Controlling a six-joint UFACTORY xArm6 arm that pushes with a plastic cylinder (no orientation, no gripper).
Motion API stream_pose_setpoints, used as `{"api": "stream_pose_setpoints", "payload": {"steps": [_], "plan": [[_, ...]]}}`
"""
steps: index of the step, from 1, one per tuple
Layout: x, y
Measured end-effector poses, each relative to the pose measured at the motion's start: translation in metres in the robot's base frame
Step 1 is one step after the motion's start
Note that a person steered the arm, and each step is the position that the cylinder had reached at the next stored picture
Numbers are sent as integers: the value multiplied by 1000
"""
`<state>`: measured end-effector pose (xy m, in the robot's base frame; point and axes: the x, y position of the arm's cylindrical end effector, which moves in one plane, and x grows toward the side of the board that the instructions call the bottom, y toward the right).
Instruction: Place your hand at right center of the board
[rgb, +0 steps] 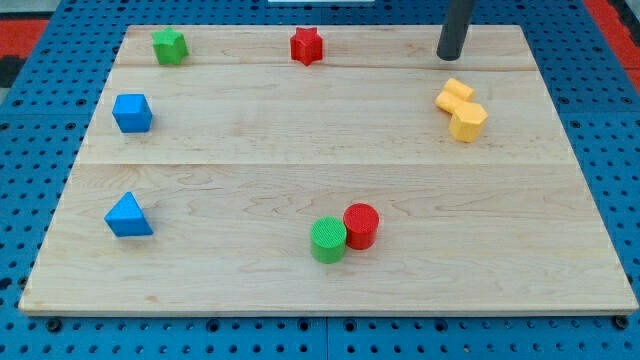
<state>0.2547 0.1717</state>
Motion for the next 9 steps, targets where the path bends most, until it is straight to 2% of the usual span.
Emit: {"api": "stream_pose_setpoints", "payload": {"steps": [2, 4, 7, 8, 9], "plan": [[-3, -2], [-27, -26], [-26, -36], [-9, 61], [48, 128]]}}
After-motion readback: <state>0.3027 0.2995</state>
